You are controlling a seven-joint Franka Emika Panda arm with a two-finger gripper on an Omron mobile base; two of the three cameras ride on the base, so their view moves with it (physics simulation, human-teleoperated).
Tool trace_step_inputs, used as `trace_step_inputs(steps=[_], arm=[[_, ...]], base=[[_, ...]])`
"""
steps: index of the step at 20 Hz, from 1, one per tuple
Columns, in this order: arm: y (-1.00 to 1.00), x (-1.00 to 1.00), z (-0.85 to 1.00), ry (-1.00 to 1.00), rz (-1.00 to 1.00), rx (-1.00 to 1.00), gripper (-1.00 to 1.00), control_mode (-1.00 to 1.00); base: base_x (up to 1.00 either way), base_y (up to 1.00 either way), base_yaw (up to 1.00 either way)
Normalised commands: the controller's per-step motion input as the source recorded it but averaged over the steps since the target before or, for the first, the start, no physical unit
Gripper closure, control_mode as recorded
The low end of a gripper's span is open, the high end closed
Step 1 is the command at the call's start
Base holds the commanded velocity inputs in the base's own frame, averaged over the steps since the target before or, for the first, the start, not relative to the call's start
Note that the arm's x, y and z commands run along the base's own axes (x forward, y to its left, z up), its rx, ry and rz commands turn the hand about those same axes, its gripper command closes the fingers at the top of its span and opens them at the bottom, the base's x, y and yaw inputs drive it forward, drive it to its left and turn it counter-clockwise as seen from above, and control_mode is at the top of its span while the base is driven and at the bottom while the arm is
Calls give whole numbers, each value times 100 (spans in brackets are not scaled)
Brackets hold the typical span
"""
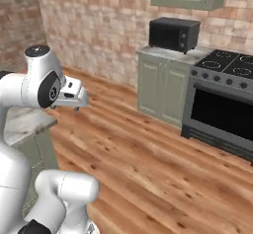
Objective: Place the drinks on the dining counter in a tight cluster.
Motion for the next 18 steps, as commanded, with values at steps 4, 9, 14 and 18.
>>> trace_step_inputs(steps=[4,9,14,18], arm=[[0,0,0,0,0,0,-100,100],[0,0,0,0,0,0,-100,100],[0,0,0,0,0,0,-100,100],[0,0,0,0,0,0,-100,100]], base=[[0,-20,-91],[0,-20,-91],[26,2,-81],[100,42,-47]])
